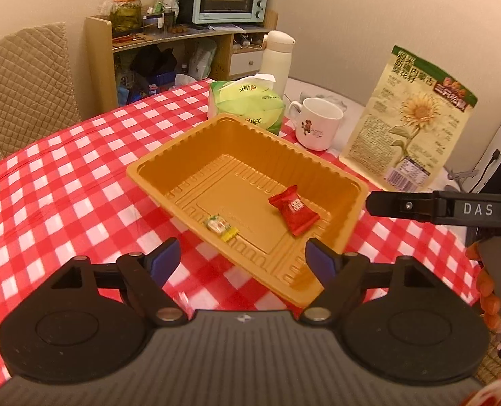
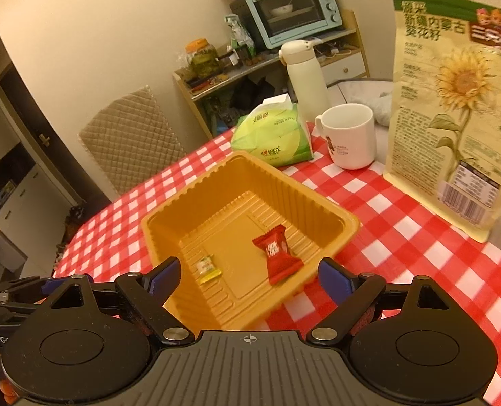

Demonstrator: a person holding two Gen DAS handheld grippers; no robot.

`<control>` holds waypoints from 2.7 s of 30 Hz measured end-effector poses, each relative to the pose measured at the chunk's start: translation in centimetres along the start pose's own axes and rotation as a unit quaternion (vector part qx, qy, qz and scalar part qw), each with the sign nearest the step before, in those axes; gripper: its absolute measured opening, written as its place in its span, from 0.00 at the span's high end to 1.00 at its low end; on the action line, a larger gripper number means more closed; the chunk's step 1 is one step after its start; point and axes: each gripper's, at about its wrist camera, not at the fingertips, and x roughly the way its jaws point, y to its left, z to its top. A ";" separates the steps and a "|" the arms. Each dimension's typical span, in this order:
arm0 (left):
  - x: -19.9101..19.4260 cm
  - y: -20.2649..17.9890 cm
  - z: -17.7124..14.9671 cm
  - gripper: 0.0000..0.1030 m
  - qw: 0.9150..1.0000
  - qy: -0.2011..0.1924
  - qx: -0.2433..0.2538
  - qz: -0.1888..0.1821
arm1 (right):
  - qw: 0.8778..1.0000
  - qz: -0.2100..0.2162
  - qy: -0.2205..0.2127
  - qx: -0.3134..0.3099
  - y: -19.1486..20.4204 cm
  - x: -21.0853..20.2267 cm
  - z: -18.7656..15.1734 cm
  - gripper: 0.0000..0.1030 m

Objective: Organize snacks
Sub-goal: 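Move both open tools back toward the remaining snacks, then grasp silver-white pouch with right tool while left tool grasps red packet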

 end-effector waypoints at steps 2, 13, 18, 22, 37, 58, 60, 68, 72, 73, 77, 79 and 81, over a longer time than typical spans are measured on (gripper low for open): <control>-1.1 -0.2 -0.7 0.23 1.000 0.001 -0.009 0.002 | 1.000 -0.001 -0.006 0.001 0.0 -1.2 -0.5 0.15; -7.6 -1.9 -6.3 0.23 0.998 -0.002 -0.051 0.027 | 0.999 0.042 -0.004 -0.011 -0.1 -7.5 -3.9 0.15; -9.8 -2.9 -9.6 0.22 0.997 0.007 -0.062 0.040 | 0.997 0.054 0.026 -0.045 0.4 -9.2 -6.3 0.15; -11.1 -3.4 -12.2 0.22 0.996 0.019 -0.075 0.050 | 0.994 0.058 0.060 -0.069 0.9 -9.6 -8.5 0.15; -12.9 -2.1 -19.4 0.22 0.984 0.073 -0.133 0.095 | 0.976 0.060 0.171 -0.123 2.2 -7.8 -15.3 0.15; -13.6 1.8 -22.2 0.22 0.970 0.094 -0.175 0.140 | 0.946 0.093 0.229 -0.209 8.2 -2.7 -18.4 0.15; -13.7 2.2 -22.2 0.22 0.969 0.093 -0.178 0.143 | 0.945 0.097 0.228 -0.212 8.8 -2.2 -18.4 0.15; -13.7 3.7 -21.7 0.22 0.968 0.081 -0.183 0.154 | 0.946 0.100 0.210 -0.227 11.4 0.3 -18.4 0.33; -13.7 4.5 -21.4 0.22 0.967 0.074 -0.184 0.157 | 0.947 0.099 0.202 -0.230 12.3 1.6 -18.3 0.42; -13.6 4.7 -21.4 0.22 0.967 0.074 -0.184 0.159 | 0.947 0.098 0.200 -0.232 12.5 1.9 -18.4 0.43; -13.1 5.3 -21.1 0.23 0.967 0.072 -0.183 0.162 | 0.946 0.089 0.201 -0.236 13.1 3.3 -18.6 0.46; -12.9 5.4 -20.9 0.23 0.967 0.071 -0.182 0.161 | 0.946 0.085 0.203 -0.236 13.2 3.9 -18.7 0.48; -12.8 5.6 -20.6 0.23 0.968 0.068 -0.182 0.159 | 0.947 0.080 0.203 -0.236 13.3 4.5 -18.8 0.53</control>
